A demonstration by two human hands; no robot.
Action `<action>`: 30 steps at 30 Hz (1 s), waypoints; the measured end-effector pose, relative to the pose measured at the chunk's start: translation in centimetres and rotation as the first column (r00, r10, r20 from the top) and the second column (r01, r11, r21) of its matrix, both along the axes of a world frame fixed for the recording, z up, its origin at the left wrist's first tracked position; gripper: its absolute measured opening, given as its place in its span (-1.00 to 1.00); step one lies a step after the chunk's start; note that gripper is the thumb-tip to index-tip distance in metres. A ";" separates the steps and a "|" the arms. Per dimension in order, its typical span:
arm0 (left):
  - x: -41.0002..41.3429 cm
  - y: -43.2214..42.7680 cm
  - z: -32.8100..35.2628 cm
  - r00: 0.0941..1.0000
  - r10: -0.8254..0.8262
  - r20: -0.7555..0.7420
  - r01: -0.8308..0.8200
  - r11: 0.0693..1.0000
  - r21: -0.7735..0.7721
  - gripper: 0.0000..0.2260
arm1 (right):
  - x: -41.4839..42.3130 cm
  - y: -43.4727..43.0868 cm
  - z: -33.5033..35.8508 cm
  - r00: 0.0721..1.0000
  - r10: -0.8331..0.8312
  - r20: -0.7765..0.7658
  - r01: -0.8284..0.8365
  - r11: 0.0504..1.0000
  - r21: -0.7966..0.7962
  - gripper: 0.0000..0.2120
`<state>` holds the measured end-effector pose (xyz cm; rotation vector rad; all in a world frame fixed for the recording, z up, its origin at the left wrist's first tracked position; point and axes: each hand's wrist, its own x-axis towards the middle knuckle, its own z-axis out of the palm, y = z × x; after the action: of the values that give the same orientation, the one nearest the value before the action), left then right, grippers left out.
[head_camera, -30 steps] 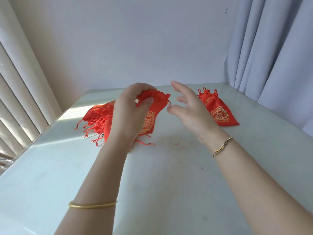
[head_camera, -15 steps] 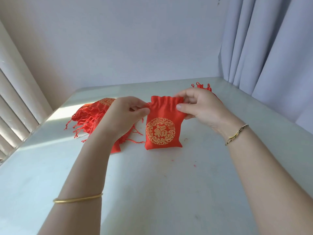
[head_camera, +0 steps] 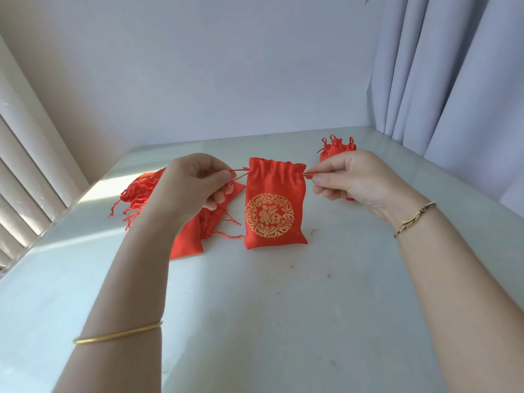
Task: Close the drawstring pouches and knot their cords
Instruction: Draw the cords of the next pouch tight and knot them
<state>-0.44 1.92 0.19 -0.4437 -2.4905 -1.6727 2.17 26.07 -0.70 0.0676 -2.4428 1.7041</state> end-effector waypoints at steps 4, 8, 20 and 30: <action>-0.1 -0.5 0.0 1.000 -0.016 0.009 0.016 0.998 -0.055 -0.86 | -0.2 0.1 -0.4 0.992 -0.092 -0.087 0.103 0.985 0.139 -0.89; 0.0 -0.4 0.0 0.994 -0.068 0.088 0.080 0.986 -0.148 -0.85 | -0.4 0.0 -0.6 0.972 -0.167 -0.167 0.209 0.936 0.283 -0.91; -0.2 0.0 -0.3 0.990 0.005 0.142 0.011 0.994 -0.108 -0.85 | -0.3 -0.2 -0.3 0.964 -0.176 -0.199 0.226 0.938 0.264 -0.85; -0.9 -0.3 -1.1 0.992 0.129 -0.008 -0.129 0.992 -0.003 -0.68 | -0.7 -0.5 -0.1 0.967 -0.035 0.251 0.197 0.730 -0.655 -0.74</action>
<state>-1.32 1.62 -0.88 -0.2812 -2.4591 -1.6153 1.49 25.60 -0.80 -0.3808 -1.7240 2.5309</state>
